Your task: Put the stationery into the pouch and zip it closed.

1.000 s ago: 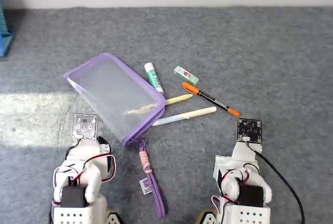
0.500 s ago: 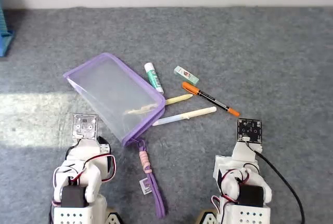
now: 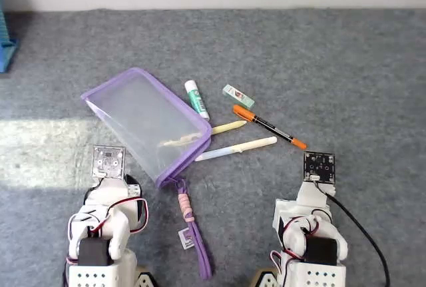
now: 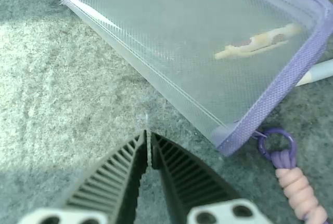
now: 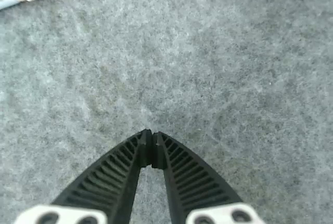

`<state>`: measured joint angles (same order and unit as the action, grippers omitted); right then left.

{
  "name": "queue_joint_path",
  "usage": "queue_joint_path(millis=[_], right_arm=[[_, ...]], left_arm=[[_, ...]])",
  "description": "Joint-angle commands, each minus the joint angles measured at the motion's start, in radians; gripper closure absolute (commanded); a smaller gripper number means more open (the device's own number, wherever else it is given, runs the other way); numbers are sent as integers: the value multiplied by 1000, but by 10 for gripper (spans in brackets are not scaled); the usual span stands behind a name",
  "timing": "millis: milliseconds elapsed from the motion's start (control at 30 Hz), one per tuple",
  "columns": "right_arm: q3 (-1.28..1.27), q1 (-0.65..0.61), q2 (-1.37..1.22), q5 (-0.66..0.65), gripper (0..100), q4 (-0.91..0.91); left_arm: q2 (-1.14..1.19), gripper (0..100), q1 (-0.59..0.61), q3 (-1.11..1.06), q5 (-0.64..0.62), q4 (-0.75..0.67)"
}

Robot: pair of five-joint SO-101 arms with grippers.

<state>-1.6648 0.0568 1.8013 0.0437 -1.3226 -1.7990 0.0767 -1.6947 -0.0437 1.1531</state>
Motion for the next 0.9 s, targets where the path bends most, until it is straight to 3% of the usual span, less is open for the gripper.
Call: queue_joint_path(millis=[0,633,867], right_arm=[[-18,-5,13,8,990,15],[-15,-28,12,5,990,15],[140,-24,8,11,991,54]], left_arm=[[-8,986,2,10,5,-15],[-8,986,2,10,5,-15],[-8,986,2,10,5,-15]])
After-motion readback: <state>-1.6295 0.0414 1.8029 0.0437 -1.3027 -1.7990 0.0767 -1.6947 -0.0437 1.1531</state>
